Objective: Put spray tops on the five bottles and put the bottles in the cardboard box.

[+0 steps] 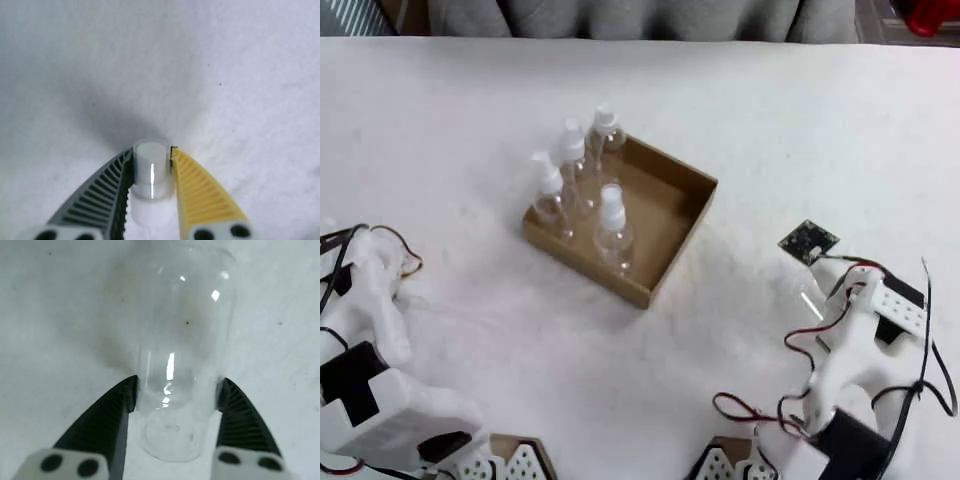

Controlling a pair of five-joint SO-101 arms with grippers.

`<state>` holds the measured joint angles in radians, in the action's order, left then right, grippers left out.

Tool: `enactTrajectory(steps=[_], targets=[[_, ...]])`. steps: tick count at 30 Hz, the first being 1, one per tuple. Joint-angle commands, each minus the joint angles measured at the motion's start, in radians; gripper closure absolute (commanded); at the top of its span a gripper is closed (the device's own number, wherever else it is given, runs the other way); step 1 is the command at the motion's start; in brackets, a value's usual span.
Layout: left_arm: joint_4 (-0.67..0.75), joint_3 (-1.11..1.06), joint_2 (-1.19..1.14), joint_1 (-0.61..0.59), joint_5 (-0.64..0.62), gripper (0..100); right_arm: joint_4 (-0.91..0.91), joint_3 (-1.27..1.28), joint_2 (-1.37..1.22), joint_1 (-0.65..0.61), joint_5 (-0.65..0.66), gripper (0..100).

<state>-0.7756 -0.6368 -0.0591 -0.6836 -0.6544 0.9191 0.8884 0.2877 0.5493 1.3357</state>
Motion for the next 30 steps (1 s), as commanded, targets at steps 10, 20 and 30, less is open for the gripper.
enactTrajectory(steps=[10,20,30], targets=[[0.023,0.037,0.005,0.015,-0.005,98,0.265,-0.295,0.051,-0.021,0.011,68.6],[0.028,0.025,0.004,0.015,-0.005,98,0.599,-0.569,0.062,-0.077,-0.101,73.4],[0.026,0.018,0.007,0.047,0.064,98,0.444,-0.485,0.053,-0.077,-0.241,83.7]])
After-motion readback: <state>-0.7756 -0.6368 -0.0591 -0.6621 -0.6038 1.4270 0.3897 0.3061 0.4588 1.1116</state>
